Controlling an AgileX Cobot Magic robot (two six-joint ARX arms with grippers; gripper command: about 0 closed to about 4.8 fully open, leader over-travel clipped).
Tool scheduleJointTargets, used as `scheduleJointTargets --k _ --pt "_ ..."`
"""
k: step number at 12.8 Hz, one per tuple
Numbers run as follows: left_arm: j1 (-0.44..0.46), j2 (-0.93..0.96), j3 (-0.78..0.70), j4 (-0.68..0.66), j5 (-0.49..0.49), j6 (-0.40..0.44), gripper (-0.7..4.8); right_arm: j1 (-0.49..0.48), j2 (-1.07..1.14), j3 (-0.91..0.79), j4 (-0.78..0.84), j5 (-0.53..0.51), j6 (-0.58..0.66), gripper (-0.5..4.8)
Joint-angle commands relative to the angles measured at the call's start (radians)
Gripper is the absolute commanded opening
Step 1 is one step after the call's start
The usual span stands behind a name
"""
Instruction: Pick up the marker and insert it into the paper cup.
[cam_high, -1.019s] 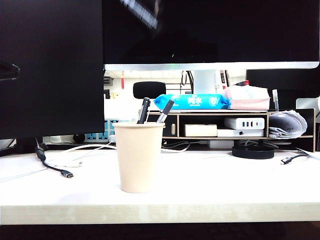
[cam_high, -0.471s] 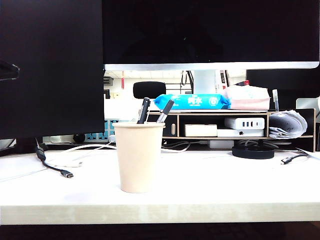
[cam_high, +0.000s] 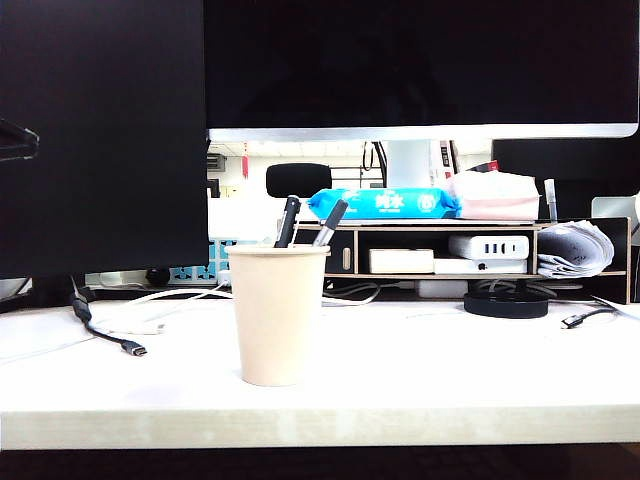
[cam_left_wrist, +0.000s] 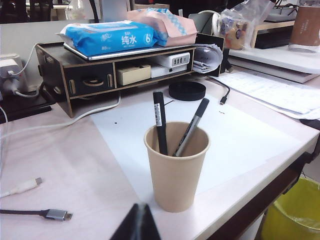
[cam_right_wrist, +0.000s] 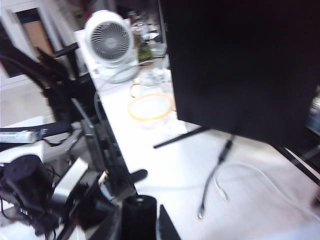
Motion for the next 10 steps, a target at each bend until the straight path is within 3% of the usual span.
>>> scheduleJointTargets --k 1,2,3,6,10 --pt "0.000 0.000 0.001 0.006 0.003 0.004 -0.04 0.001 -0.198 -0.141 0.012 0.098 0.055 0.89" --pt "0.000 0.000 0.001 0.006 0.003 0.004 -0.04 0.001 -0.298 -0.217 0.021 0.144 0.058 0.58" --pt "0.000 0.000 0.001 0.006 0.003 0.004 -0.04 0.001 -0.388 -0.307 0.068 0.209 0.059 -0.09" --pt "0.000 0.000 0.001 0.005 0.003 0.004 -0.04 0.000 -0.544 -0.543 0.255 0.284 0.139 -0.08" --pt "0.000 0.000 0.001 0.006 0.003 0.004 -0.04 0.001 -0.497 -0.742 0.629 0.287 0.207 -0.08"
